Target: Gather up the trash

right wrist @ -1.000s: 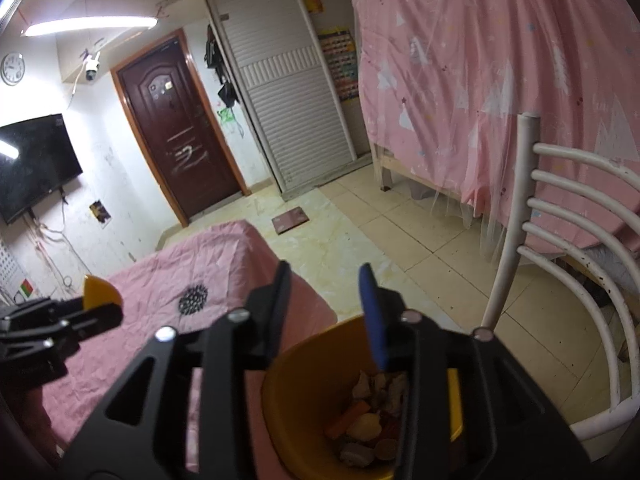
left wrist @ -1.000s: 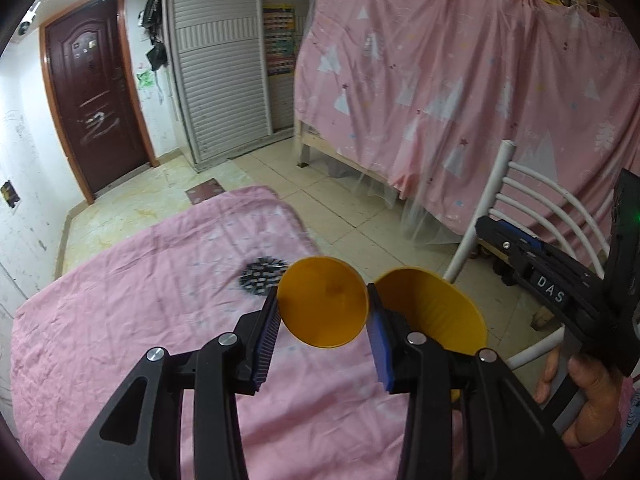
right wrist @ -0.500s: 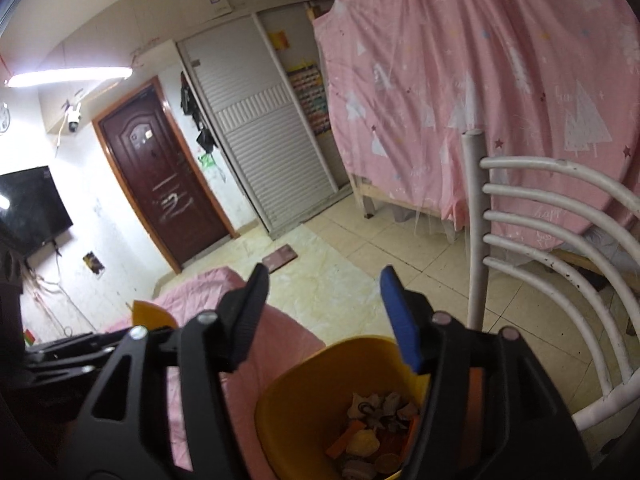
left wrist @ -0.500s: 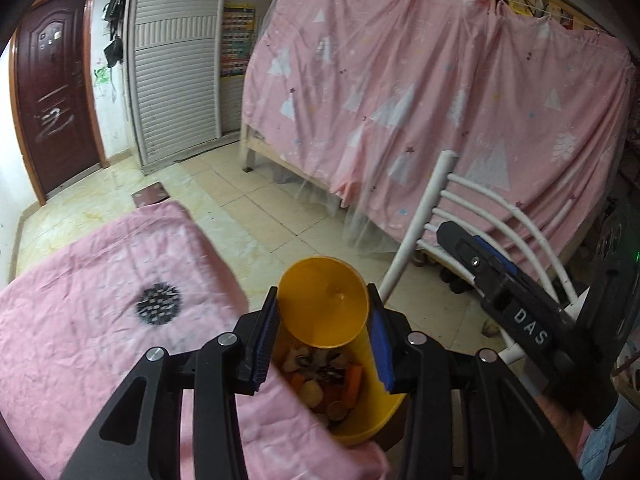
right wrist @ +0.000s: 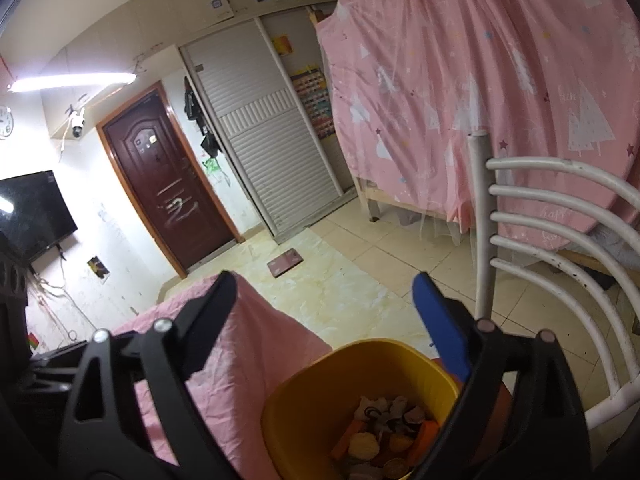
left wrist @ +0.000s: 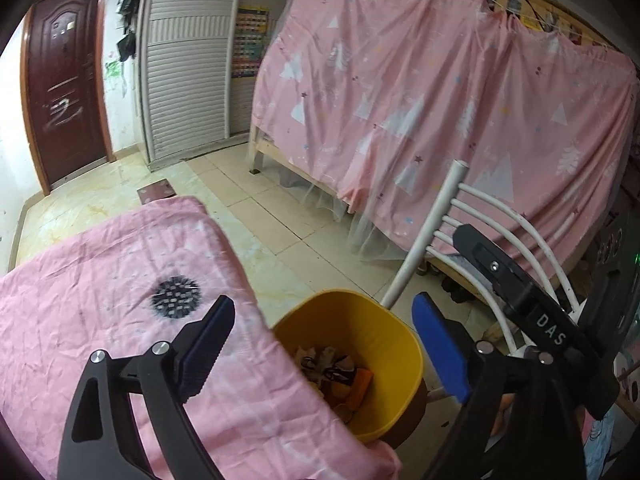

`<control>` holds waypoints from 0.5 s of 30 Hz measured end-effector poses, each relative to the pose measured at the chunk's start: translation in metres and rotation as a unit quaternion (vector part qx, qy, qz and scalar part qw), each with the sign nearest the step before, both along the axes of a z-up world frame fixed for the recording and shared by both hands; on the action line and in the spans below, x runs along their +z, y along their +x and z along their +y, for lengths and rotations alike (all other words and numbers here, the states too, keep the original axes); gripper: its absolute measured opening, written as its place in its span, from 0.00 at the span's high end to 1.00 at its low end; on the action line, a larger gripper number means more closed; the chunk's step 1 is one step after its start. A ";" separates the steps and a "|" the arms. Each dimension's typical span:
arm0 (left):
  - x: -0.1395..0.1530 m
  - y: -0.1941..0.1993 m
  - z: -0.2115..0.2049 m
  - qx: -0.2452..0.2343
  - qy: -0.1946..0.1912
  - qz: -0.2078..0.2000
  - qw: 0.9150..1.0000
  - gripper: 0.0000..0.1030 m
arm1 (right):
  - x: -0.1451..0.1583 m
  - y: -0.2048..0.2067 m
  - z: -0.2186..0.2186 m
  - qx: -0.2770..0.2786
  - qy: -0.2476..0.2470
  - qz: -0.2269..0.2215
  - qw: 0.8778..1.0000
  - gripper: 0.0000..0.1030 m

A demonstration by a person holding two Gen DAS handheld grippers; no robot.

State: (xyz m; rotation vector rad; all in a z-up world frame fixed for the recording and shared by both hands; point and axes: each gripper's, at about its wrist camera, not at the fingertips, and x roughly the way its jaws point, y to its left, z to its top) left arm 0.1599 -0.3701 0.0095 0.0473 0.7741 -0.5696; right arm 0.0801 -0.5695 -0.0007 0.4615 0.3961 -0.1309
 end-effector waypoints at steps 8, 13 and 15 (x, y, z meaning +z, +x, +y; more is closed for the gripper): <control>0.008 0.005 0.049 0.054 0.010 -0.039 0.998 0.14 | 0.006 0.012 0.033 0.039 -0.024 -0.005 0.999 0.06; 0.011 0.003 0.082 0.094 0.020 -0.066 0.993 0.13 | 0.008 0.017 0.053 0.058 -0.033 -0.009 0.998 0.06; 0.012 0.001 0.099 0.125 0.029 -0.082 0.988 0.13 | 0.009 0.018 0.059 0.065 -0.035 -0.015 0.997 0.06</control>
